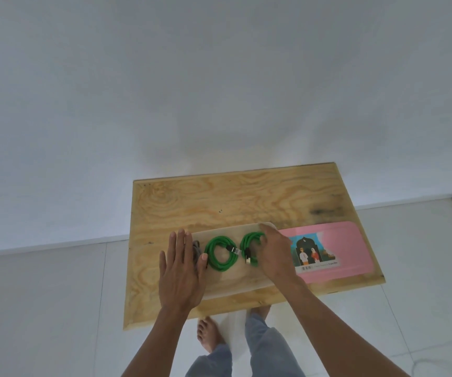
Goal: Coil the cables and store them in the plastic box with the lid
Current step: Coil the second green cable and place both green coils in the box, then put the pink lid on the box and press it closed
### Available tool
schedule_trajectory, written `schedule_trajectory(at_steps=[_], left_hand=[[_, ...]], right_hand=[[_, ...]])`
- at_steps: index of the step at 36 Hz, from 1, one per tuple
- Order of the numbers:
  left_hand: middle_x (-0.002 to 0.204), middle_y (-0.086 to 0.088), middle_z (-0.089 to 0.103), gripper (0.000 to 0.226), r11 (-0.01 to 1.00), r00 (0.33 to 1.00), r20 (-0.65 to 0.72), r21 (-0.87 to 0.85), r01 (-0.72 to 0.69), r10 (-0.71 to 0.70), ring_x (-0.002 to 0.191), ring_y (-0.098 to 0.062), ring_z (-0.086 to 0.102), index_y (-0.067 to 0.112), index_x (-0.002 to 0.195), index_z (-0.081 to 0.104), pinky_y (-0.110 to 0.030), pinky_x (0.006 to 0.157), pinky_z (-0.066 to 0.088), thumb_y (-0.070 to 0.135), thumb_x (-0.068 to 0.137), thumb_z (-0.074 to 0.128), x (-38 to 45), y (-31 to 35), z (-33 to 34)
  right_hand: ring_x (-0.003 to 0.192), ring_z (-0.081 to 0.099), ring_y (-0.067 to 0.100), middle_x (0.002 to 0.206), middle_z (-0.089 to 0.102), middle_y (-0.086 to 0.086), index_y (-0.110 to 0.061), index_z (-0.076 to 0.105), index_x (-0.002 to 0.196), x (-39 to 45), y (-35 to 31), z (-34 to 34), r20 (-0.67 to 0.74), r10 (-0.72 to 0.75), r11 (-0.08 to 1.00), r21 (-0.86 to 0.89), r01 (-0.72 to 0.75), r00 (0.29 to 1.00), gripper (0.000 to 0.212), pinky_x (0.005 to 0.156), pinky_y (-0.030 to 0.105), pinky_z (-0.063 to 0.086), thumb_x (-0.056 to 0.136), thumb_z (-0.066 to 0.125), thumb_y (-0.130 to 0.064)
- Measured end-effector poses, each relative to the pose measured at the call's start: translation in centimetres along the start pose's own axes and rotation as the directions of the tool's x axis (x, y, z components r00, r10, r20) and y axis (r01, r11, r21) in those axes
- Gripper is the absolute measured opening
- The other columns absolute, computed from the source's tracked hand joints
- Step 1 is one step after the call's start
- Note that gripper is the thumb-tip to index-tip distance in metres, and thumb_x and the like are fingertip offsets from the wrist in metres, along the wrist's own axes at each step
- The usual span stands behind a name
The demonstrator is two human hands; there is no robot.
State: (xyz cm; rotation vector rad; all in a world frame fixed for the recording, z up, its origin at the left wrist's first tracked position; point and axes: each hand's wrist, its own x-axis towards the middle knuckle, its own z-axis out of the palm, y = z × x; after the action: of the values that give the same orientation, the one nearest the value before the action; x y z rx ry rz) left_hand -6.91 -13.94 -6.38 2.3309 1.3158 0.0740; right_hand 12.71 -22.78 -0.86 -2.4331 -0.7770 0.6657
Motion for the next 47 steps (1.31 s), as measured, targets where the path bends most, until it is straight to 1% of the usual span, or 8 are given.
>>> schedule_trajectory(at_steps=[4, 8, 14, 21, 28, 31, 36, 47], left_hand=[[0.166, 0.006, -0.004, 0.077, 1.0, 1.0, 0.003, -0.009, 0.007, -0.007, 0.153, -0.014, -0.012, 0.018, 0.159, 0.009, -0.047, 0.125, 0.005, 0.061, 0.096, 0.0, 0.0, 0.3, -0.5], [0.166, 0.004, 0.0, 0.078, 1.0, 1.0, -0.016, -0.024, 0.001, -0.001, 0.153, -0.015, -0.008, 0.017, 0.159, 0.011, -0.047, 0.125, 0.006, 0.061, 0.096, 0.001, -0.1, 0.8, -1.3], [0.167, 0.001, 0.006, 0.079, 0.997, 0.998, -0.062, -0.074, 0.0, -0.005, 0.154, -0.014, -0.004, 0.016, 0.159, 0.013, -0.044, 0.125, 0.005, 0.06, 0.094, 0.002, 0.2, 2.9, -2.8], [0.166, -0.004, 0.018, 0.072, 0.98, 0.989, -0.15, -0.199, -0.02, -0.01, 0.154, -0.018, 0.01, 0.014, 0.158, 0.02, -0.044, 0.125, 0.009, 0.055, 0.099, 0.018, 1.0, 8.7, -4.5], [0.162, -0.01, 0.029, 0.068, 0.967, 0.971, -0.235, -0.231, -0.106, 0.05, 0.151, -0.025, 0.023, 0.01, 0.155, 0.028, -0.048, 0.121, 0.022, 0.051, 0.101, 0.025, 2.2, 17.4, -2.9], [0.159, -0.013, 0.035, 0.066, 0.96, 0.967, -0.247, -0.249, -0.127, 0.063, 0.148, -0.028, 0.029, 0.008, 0.153, 0.033, -0.047, 0.12, 0.026, 0.05, 0.102, 0.028, 2.3, 22.3, -1.1], [0.157, -0.014, 0.038, 0.064, 0.958, 0.978, -0.192, -0.257, -0.126, 0.078, 0.146, -0.03, 0.032, 0.006, 0.151, 0.037, -0.047, 0.118, 0.03, 0.045, 0.1, 0.039, 1.9, 29.3, 3.4], [0.149, -0.021, 0.045, 0.068, 0.985, 0.985, 0.045, -0.039, 0.169, -0.167, 0.143, -0.037, 0.032, 0.002, 0.145, 0.04, -0.052, 0.115, 0.03, 0.04, 0.092, 0.058, 1.0, 29.8, 12.4]], right_hand=[[0.107, 0.065, 0.021, 0.121, 0.069, 0.013, -0.006, 0.061, 0.132, -0.7, -0.5, -2.4, -0.127, 0.001, 0.994, 0.106, 0.012, 0.992, 0.034, 0.085, 0.01, 0.037, 0.1, 0.05, -0.005], [0.104, 0.064, 0.013, 0.12, 0.07, 0.009, -0.006, 0.063, 0.128, -1.2, -0.3, -4.6, -0.2, 0.024, 0.978, 0.206, 0.018, 0.979, 0.031, 0.086, 0.01, 0.041, 0.098, 0.053, -0.006], [0.091, 0.059, 0.01, 0.114, 0.071, 0.008, -0.007, 0.066, 0.124, -1.1, 0.9, -7.7, -0.261, 0.08, 0.965, 0.263, -0.008, 0.962, 0.03, 0.066, -0.009, 0.035, 0.096, 0.056, -0.003], [0.096, 0.06, 0.01, 0.119, 0.068, 0.003, -0.013, 0.063, 0.127, -0.7, 3.2, -11.7, -0.259, 0.106, 0.94, 0.342, -0.011, 0.96, 0.032, 0.09, 0.025, 0.05, 0.096, 0.055, -0.009], [0.093, 0.059, 0.009, 0.105, 0.067, -0.003, -0.016, 0.063, 0.126, 0.9, 8.3, -16.4, -0.265, 0.114, 0.93, 0.367, -0.009, 0.958, 0.033, 0.079, 0.011, 0.04, 0.096, 0.055, -0.006], [0.092, 0.06, 0.009, 0.113, 0.069, 0.0, -0.016, 0.063, 0.127, 1.9, 11.6, -18.6, -0.251, 0.118, 0.929, 0.369, -0.018, 0.961, 0.034, 0.088, 0.018, 0.047, 0.095, 0.054, -0.005], [0.096, 0.062, 0.013, 0.124, 0.067, 0.002, -0.012, 0.061, 0.129, 4.3, 17.4, -20.9, -0.187, 0.116, 0.945, 0.322, -0.05, 0.975, 0.034, 0.088, 0.017, 0.039, 0.096, 0.055, -0.005], [0.131, 0.05, 0.024, 0.144, 0.052, 0.006, -0.017, 0.049, 0.143, 7.0, 25.7, -17.6, 0.111, 0.113, 0.984, 0.126, -0.127, 0.987, 0.049, 0.109, 0.032, 0.041, 0.095, 0.06, -0.019]])
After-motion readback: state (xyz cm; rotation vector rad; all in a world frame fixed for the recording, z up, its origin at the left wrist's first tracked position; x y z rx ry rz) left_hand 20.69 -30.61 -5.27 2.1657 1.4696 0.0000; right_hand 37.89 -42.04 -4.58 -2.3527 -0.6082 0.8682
